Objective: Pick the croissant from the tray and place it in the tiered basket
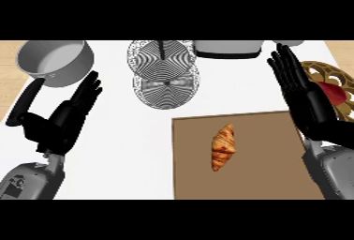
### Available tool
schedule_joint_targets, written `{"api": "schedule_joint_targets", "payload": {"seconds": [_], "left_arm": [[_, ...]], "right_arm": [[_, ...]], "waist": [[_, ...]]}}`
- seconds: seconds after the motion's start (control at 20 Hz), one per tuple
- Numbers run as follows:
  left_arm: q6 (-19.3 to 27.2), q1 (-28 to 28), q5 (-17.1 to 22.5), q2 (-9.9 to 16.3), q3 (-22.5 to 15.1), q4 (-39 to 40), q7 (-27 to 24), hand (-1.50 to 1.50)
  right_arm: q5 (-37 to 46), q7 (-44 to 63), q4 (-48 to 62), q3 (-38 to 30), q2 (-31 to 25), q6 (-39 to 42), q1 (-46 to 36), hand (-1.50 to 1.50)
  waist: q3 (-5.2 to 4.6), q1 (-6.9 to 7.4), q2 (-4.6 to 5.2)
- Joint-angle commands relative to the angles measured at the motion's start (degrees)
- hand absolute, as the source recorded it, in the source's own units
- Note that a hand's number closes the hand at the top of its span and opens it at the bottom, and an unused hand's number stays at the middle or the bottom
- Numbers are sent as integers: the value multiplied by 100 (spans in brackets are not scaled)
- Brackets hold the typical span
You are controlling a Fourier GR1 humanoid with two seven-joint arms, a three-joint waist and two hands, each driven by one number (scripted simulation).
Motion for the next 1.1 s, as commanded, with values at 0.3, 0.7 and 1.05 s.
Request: {"api": "schedule_joint_targets", "payload": {"seconds": [0.3, 0.7, 1.05], "left_arm": [[793, 310, -683, -454, 58, 145, -370, 0], [1086, 369, -1099, -901, -2, 557, -1021, 0], [1232, 264, -1337, -947, -191, 318, -623, 0]], "right_arm": [[-1055, -118, -469, -1854, 1106, -1579, -474, 150], [-1520, 1628, -749, -627, 265, 563, 1180, -150], [-246, 2660, -1822, -335, -1517, 959, 1005, -150]], "waist": [[223, -643, -211], [-50, -267, 40], [-72, -270, 10]]}}
